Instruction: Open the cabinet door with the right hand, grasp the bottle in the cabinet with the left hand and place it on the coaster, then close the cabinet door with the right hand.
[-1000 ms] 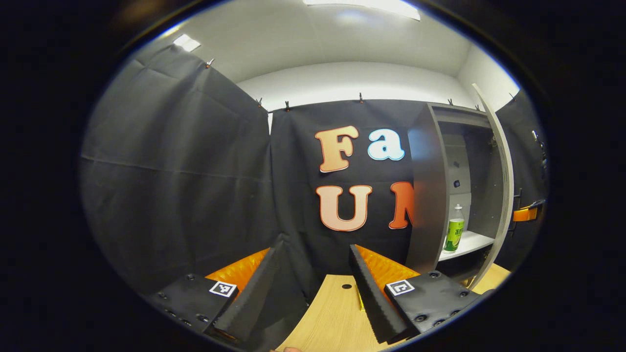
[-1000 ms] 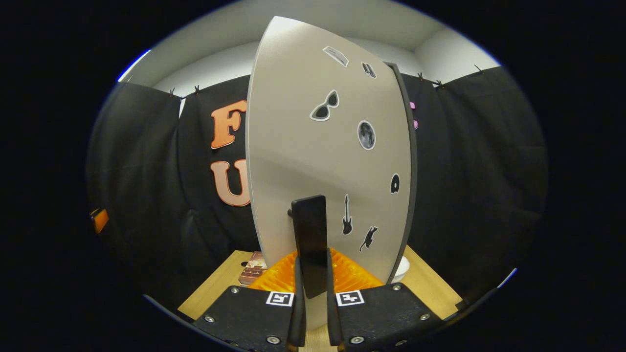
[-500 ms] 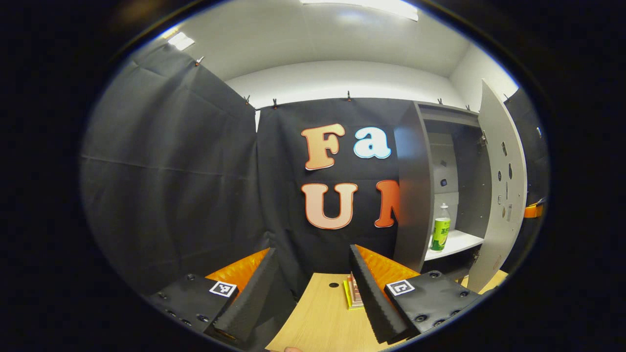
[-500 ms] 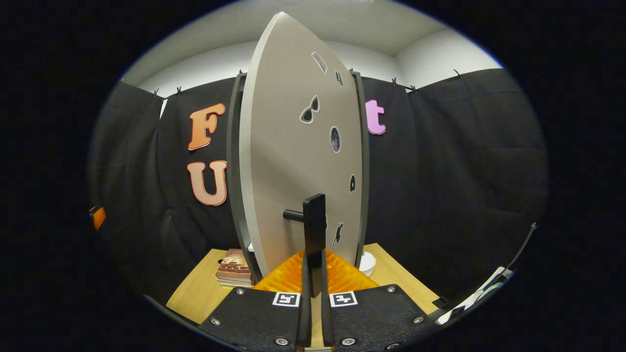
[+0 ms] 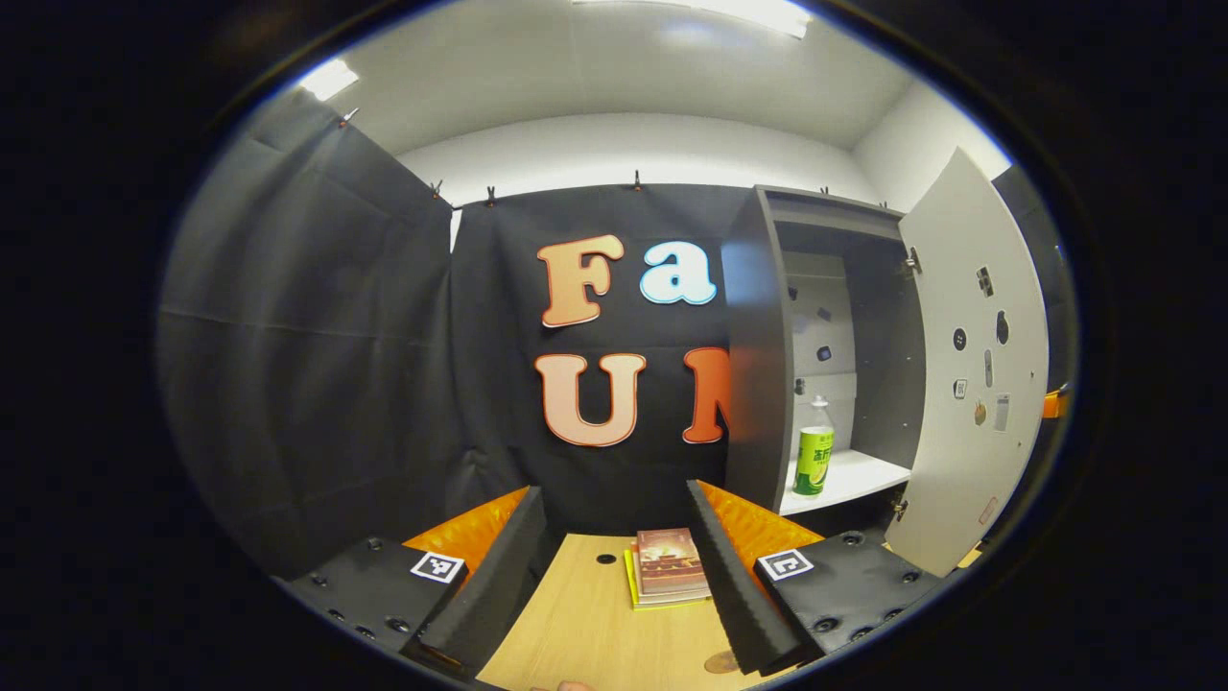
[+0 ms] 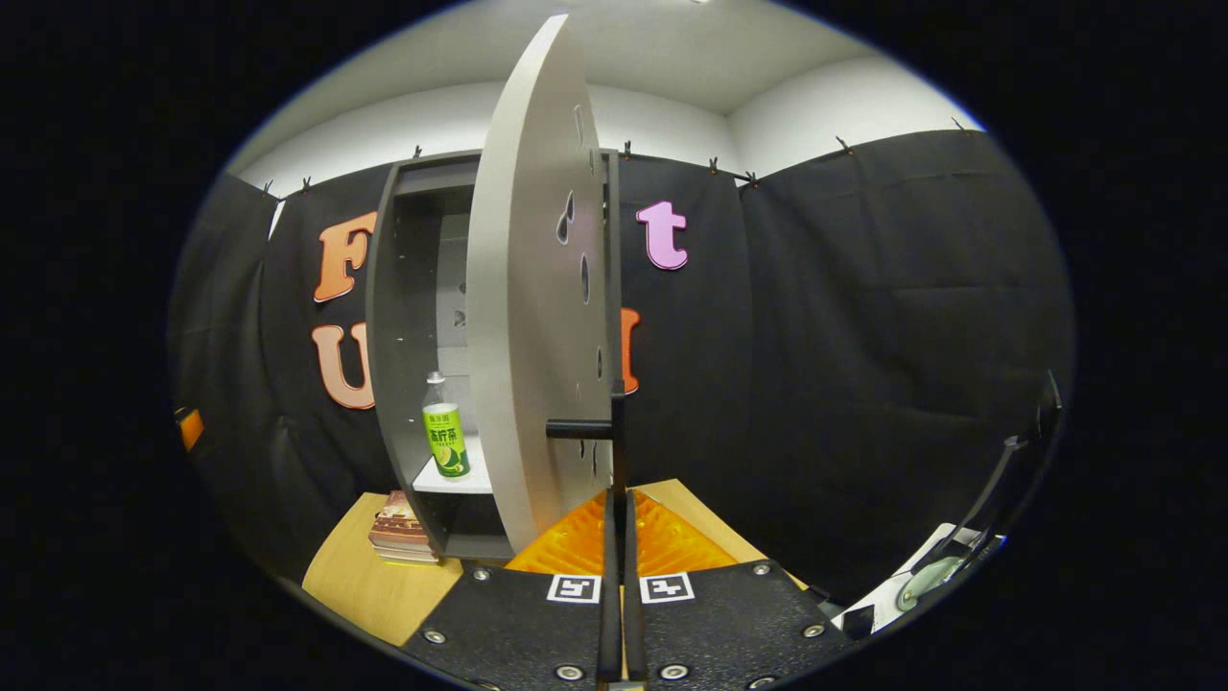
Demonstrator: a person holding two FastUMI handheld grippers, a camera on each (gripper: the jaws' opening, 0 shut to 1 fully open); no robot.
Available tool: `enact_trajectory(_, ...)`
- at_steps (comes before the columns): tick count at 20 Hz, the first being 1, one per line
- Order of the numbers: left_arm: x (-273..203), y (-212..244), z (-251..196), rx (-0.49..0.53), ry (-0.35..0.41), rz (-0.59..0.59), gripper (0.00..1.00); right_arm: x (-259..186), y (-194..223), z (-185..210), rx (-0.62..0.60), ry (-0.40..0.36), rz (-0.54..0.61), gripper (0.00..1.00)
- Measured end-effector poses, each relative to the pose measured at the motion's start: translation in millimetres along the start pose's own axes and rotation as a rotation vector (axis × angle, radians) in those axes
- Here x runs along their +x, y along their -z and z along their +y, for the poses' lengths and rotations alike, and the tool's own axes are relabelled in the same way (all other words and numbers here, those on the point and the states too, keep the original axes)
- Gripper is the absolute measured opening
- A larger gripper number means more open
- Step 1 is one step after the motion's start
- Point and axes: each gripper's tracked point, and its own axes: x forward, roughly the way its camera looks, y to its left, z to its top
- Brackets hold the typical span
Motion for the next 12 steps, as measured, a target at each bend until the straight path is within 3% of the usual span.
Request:
enact_trajectory(3, 4.5, 2.0, -24.9, -0.006, 0.026, 0.008, 0.93, 0.8, 0.1, -7.7, 0.008, 0.002, 0.001, 0.01)
enact_trajectory(4, 6.5, 3.5, -33.3, -0.010, 0.033, 0.011, 0.98, 1.6, 1.4, -10.2, 0.004, 0.006, 0.003, 0.01)
enact_trajectory(12, 13.3, 9.5, -98.6, -0.011, 0.073, 0.034, 0.98, 5.9, -1.9, -11.1, 0.018, -0.083, -0.016, 0.01)
